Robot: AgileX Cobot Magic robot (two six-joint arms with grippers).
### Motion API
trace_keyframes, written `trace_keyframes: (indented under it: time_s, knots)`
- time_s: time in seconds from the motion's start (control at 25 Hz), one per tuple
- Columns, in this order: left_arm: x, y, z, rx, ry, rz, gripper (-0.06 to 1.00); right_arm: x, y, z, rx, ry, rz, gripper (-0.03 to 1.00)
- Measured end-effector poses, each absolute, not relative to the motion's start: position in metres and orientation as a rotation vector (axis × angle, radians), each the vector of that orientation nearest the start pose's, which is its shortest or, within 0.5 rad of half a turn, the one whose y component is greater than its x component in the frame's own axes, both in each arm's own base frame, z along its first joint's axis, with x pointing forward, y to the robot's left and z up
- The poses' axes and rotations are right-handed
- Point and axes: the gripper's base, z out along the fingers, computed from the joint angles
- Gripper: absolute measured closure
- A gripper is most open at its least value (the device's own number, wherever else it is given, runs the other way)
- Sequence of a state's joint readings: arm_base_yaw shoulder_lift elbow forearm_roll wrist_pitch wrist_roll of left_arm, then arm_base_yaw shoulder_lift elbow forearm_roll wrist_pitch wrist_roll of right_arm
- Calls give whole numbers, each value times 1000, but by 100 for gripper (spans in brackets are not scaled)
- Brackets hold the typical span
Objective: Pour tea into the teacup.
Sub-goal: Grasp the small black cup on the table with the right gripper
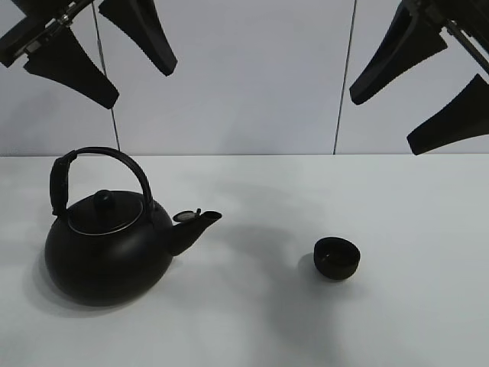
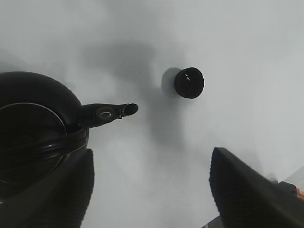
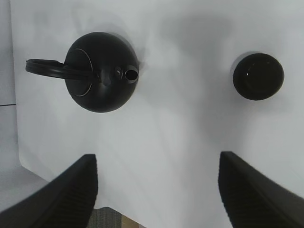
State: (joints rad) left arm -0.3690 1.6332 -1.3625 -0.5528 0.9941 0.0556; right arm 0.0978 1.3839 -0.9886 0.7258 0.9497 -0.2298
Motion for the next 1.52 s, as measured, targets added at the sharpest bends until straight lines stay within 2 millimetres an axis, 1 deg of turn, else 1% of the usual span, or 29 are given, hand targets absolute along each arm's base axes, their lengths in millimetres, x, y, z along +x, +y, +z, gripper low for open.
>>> trace_keyframes:
  time_s: [0.2,0.36,0.48,0.56,0.64,0.76,0.88,0.96,1.04,1.12,1.32,1.52]
  knots:
    - [306,-161,305,287,2717,-805,44,259,75,284,12,2667,873,47]
    - [306,-161,305,287,2717,-805,44,259,75,285,-60,2651,853,47]
    - [306,-161,305,287,2717,-805,44,264,75,296,-146,2601,828,47]
    - [306,-161,305,287,2717,-805,44,268,76,307,-196,2558,813,47]
    - [306,-161,305,287,2717,-805,44,270,75,316,-245,2538,781,45]
    - [306,-161,305,287,2717,-805,44,268,80,320,-393,2560,636,43]
    - [306,-161,305,287,2717,-805,44,263,91,315,-527,2603,448,42]
    - [306,-161,305,287,2717,-805,44,262,98,312,-551,2612,368,42]
    - [306,-161,305,287,2717,-805,44,263,105,307,-577,2620,307,42]
    - [306,-161,305,287,2717,-805,44,267,109,297,-592,2657,244,42]
    - [306,-161,305,287,2717,-805,44,288,117,257,-585,2773,177,42]
    - [306,-161,305,287,2717,-805,44,304,123,216,-592,2884,161,42]
